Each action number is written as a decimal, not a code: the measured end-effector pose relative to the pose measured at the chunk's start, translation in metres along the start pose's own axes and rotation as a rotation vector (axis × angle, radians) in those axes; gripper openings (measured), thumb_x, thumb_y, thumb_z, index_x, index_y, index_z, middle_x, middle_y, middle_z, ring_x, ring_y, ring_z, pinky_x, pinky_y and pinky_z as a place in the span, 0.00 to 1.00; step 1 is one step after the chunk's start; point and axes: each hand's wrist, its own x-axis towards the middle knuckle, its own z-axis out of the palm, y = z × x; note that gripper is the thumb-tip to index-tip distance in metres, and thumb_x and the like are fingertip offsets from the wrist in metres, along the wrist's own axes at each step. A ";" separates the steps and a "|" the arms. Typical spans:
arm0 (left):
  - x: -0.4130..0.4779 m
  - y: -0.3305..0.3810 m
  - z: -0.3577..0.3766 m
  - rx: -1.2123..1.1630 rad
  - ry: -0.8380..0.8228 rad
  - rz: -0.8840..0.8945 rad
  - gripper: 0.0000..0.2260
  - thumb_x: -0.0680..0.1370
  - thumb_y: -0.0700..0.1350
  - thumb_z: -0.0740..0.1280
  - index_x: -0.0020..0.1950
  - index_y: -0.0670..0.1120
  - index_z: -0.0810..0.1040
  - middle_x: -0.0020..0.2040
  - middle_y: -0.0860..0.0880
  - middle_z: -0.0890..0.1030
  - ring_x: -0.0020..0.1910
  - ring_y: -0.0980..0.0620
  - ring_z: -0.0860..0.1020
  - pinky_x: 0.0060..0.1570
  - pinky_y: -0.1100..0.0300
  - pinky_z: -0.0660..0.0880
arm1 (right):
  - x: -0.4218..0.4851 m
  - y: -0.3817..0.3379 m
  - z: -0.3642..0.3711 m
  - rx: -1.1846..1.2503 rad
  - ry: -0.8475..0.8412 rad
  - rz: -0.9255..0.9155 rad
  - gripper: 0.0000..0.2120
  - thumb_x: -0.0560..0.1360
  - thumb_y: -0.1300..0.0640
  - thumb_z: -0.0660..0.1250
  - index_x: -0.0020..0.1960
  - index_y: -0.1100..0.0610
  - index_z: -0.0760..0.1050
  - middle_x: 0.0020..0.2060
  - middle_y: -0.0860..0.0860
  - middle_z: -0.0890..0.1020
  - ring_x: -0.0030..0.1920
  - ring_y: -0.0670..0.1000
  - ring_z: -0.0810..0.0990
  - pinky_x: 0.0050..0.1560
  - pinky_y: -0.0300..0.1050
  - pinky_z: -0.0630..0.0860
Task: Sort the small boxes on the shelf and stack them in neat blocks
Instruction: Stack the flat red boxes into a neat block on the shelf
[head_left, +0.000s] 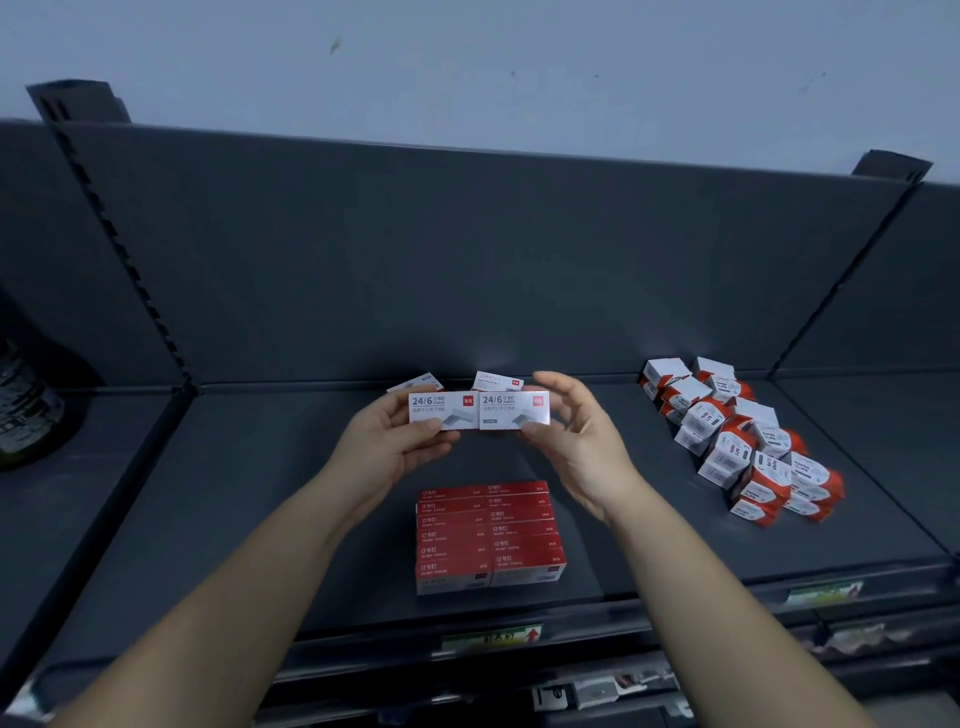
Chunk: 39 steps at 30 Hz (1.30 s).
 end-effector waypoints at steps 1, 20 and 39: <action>0.000 0.000 0.000 0.011 0.003 -0.003 0.14 0.78 0.31 0.64 0.61 0.44 0.76 0.55 0.42 0.84 0.48 0.47 0.84 0.47 0.59 0.81 | 0.000 0.000 0.000 0.003 -0.002 0.014 0.21 0.74 0.77 0.64 0.62 0.60 0.73 0.55 0.57 0.83 0.53 0.52 0.83 0.54 0.44 0.80; -0.007 -0.002 0.006 -0.020 -0.045 -0.038 0.09 0.77 0.30 0.63 0.52 0.40 0.77 0.58 0.40 0.80 0.55 0.48 0.81 0.52 0.60 0.80 | -0.015 -0.008 0.014 0.250 -0.028 0.125 0.10 0.79 0.72 0.56 0.47 0.63 0.75 0.45 0.57 0.85 0.51 0.54 0.83 0.59 0.53 0.79; -0.006 -0.004 0.002 0.065 -0.019 -0.006 0.21 0.74 0.29 0.68 0.65 0.43 0.73 0.55 0.43 0.83 0.58 0.47 0.81 0.55 0.56 0.79 | -0.014 -0.017 0.013 0.368 0.002 0.204 0.23 0.72 0.83 0.52 0.55 0.60 0.71 0.57 0.65 0.78 0.57 0.62 0.80 0.54 0.47 0.80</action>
